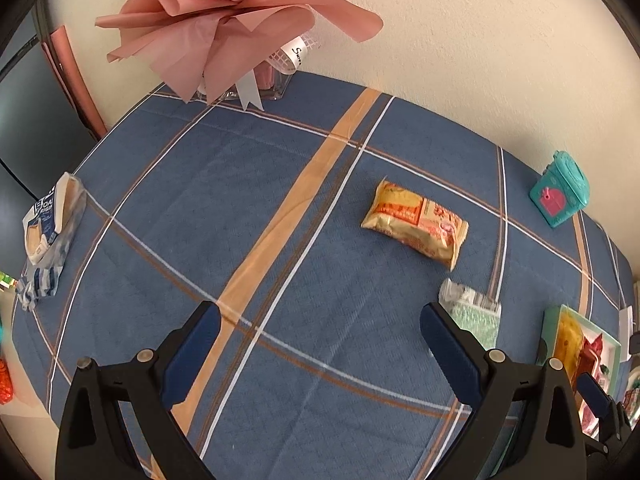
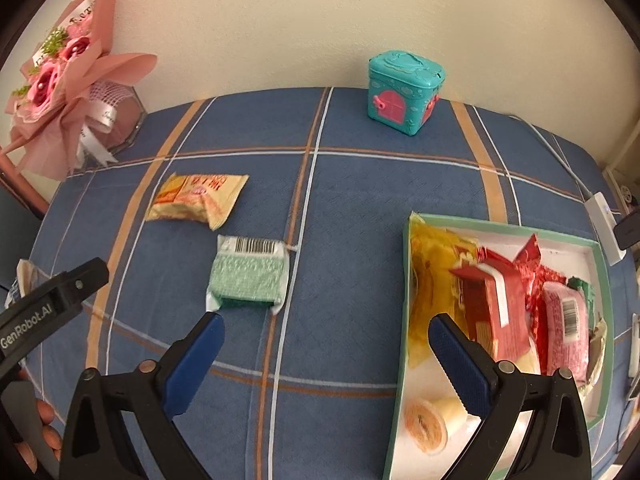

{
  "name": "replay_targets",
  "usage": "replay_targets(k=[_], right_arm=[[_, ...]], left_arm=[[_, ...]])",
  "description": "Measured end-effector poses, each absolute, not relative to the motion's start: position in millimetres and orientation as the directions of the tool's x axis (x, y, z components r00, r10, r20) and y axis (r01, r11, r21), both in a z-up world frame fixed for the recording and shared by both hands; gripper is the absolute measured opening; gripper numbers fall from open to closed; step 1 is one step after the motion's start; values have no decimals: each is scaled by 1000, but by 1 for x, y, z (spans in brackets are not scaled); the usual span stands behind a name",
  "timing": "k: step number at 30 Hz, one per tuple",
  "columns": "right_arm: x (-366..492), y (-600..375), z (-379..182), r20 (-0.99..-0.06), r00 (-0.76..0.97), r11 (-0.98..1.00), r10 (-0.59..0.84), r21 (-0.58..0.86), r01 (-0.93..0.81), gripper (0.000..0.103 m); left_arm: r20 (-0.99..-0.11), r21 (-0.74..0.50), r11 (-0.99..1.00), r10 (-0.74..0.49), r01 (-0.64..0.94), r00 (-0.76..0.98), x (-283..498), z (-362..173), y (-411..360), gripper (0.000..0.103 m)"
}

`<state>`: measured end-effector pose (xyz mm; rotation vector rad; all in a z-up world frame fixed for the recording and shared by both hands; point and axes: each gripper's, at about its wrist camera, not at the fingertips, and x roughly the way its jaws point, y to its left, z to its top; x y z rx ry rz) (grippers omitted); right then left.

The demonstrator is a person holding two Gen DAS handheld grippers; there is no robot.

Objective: Organize snacks
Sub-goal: 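Withdraw both tools from the tray toward the remaining snacks, then grasp the green-white pack with the right tool while the left tool grasps the yellow bread bag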

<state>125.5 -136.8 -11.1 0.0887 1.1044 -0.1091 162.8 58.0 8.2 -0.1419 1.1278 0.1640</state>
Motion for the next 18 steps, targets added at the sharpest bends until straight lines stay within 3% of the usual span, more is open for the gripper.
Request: replay_targets(k=[18], right_arm=[[166,-97,-45,-882,470,1000,-16,-5,24,102]], left_arm=[[-923,4,978,84,-209,377,197,-30,60,100]])
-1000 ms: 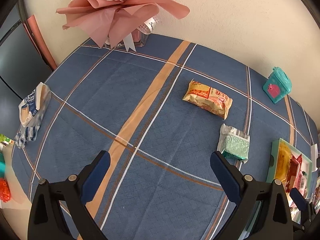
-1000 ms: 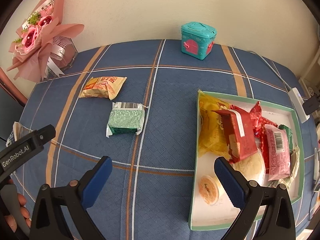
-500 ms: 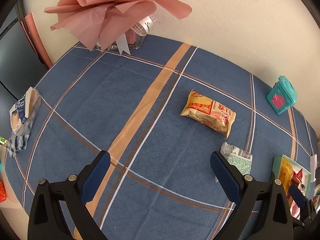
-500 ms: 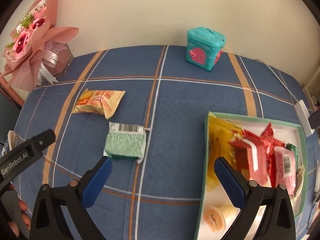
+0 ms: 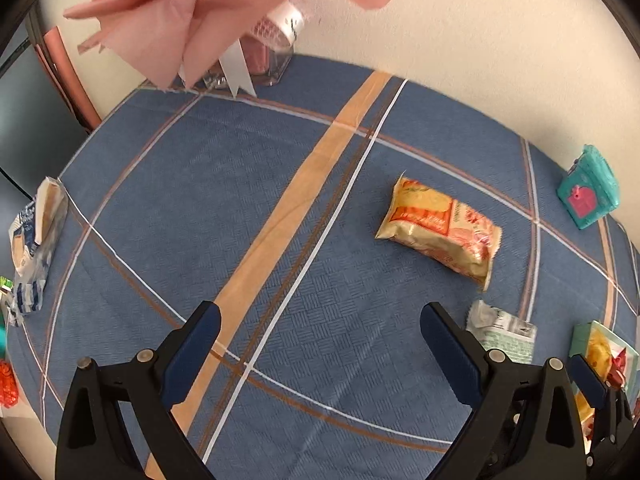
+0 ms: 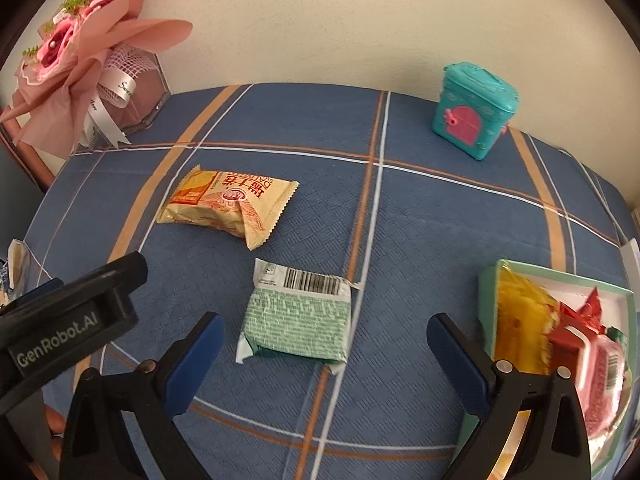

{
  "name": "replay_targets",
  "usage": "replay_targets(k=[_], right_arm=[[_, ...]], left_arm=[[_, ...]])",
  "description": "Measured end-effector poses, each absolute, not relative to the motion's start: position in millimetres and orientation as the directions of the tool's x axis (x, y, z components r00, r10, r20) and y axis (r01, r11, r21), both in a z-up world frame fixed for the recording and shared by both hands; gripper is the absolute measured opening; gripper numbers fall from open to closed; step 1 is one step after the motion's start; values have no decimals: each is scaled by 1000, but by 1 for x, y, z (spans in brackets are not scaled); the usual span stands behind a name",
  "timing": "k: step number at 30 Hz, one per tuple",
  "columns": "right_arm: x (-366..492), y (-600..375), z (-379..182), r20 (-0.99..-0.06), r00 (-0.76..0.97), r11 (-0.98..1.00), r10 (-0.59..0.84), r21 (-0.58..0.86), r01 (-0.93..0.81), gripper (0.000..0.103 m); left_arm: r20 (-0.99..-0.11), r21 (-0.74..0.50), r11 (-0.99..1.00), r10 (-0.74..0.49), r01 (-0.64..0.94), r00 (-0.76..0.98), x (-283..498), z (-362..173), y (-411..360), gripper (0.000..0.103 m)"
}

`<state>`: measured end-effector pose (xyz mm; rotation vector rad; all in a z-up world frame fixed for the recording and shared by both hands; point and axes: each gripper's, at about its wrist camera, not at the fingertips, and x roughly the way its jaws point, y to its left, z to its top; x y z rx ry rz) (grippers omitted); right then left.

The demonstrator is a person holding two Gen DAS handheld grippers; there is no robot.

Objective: Organize snacks
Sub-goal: 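Grasp the green-white pack with the right tool while the left tool grasps the yellow bread bag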

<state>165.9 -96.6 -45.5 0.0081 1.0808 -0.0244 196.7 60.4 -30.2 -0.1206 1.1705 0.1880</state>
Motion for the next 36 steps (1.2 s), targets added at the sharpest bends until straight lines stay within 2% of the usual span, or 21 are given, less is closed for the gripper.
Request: replay_targets(k=[15,20,36], right_arm=[[180,-102,-74,-901,434,999,-15,6,47,83],[179,-109,-73,-900,435,998,-18,8,57,69],[179,-132,-64,-885,465,993,-11,44,107,62]], left_arm=[[-926,13,976,95,-219,365,205,-47,60,100],[-927,12,980,86,-200,364,206,-48,52,100],[-924,-4,981,70,-192,375,204,-47,42,100]])
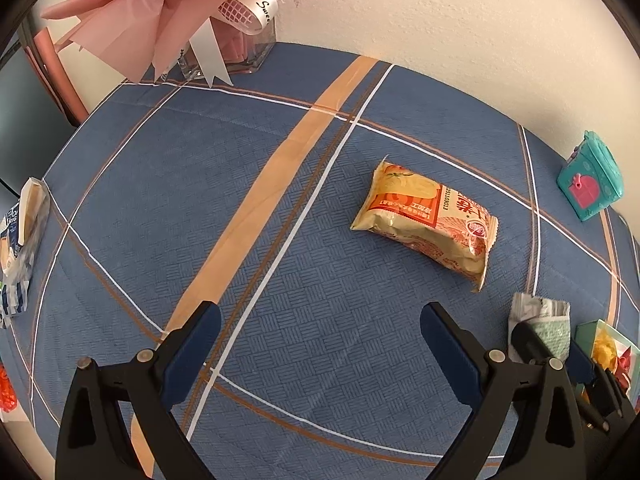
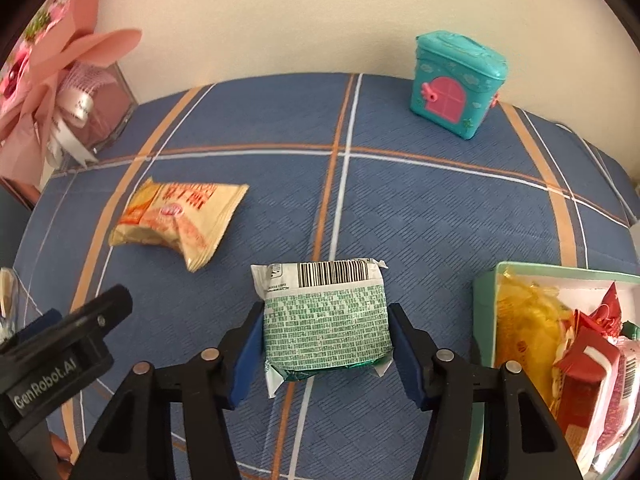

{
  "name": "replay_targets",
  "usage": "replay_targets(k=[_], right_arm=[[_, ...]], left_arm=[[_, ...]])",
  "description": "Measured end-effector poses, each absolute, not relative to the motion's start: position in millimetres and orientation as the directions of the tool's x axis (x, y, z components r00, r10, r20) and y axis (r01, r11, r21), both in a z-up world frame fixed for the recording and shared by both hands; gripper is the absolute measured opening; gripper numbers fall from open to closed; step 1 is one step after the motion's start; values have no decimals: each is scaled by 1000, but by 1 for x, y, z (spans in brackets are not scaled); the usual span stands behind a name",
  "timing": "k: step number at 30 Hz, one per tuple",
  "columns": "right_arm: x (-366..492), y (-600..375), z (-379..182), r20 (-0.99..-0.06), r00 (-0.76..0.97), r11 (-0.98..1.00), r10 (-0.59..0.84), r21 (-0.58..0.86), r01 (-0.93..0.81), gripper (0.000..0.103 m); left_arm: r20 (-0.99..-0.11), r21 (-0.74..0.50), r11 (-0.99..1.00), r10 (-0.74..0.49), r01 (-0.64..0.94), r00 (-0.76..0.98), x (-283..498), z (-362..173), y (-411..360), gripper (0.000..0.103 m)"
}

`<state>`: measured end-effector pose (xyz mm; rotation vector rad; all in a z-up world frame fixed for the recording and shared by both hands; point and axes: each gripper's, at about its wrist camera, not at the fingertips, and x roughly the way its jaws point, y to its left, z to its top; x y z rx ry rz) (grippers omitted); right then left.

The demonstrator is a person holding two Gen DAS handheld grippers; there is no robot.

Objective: Organize snacks
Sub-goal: 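Grasp the green-white pack with the right tool while the left tool grasps the yellow bread bag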

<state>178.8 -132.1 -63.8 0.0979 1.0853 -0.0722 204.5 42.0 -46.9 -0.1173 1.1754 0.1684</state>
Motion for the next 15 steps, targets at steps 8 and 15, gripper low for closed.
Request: replay_targets(k=[8,15], right_arm=[[184,-149,-52,-860,510,986,4,90,144,62],[186,-158,-48,-843,536,978,41,144,150,62]], left_arm=[[-933,-59,982,11,-182,361,207,-47,31,100],[-928,-58,982,13,-180,371,224,-31,21,100]])
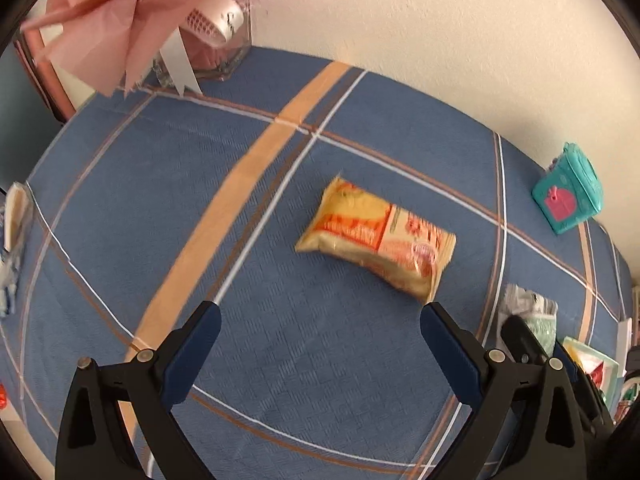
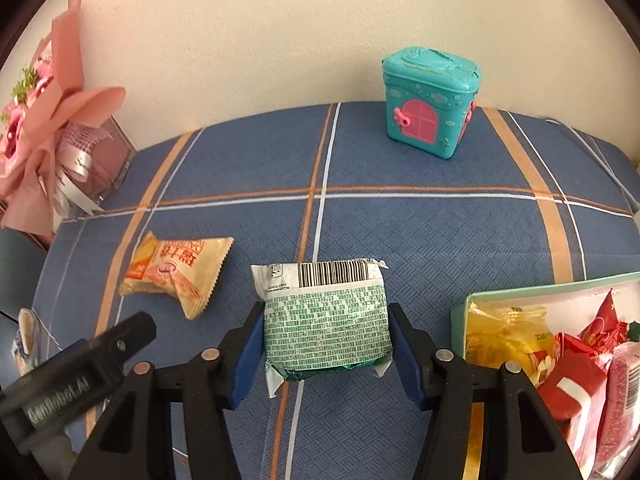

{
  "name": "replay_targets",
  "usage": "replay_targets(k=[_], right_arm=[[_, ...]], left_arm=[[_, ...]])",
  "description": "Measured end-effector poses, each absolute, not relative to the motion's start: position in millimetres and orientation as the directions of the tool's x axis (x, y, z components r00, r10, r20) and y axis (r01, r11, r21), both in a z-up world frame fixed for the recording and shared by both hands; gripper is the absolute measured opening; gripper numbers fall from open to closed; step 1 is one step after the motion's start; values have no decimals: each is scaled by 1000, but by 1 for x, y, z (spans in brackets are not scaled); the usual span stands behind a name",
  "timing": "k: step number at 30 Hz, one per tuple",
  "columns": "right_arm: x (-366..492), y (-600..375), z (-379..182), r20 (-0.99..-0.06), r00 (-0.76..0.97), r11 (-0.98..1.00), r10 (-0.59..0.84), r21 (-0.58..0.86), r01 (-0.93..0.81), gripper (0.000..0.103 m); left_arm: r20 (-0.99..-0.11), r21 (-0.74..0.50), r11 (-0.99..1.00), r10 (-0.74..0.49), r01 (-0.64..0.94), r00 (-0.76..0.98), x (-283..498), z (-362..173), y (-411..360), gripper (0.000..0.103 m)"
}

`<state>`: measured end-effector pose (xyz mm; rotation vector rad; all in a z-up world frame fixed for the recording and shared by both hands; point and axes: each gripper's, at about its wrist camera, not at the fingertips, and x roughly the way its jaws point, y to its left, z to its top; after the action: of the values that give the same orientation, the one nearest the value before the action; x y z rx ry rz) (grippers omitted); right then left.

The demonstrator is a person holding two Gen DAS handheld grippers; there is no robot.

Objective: Organize snacks
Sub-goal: 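Grasp the green-white pack with the right tool while the left tool grasps the yellow bread bag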

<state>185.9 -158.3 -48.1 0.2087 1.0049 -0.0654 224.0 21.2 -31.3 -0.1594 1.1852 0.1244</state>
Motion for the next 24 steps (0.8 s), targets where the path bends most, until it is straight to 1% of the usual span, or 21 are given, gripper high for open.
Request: replay_targets(k=[2,5,11,15,18,24], right_arm=[[187,-162,-48,-836,547,976,46,155,155,62],[189,-165,-51,-829,558,974,47,161,157,62],[191,-173,-55,-823,566,968,55,183,173,62],[191,-174,-55,-822,566,967,62,190,170,61],[191,-173,-54,-821,567,968,63,188,164,61],[191,-170,-57,-825,560,972,68,182,150,61]], left_arm=[[-933,-64,985,-1,-163,360,231,-29,18,100],[-937,-105,983,-47,-150,347,238,-27,14,100],[-953,-120,978,-65,-172,296,262,-32,7,100],[-954,-103,976,-42,-192,298,279,-33,3,100],[-956,-71,970,0,-233,295,292,-36,3,100],[-950,44,967,118,-250,289,313,-45,3,100]])
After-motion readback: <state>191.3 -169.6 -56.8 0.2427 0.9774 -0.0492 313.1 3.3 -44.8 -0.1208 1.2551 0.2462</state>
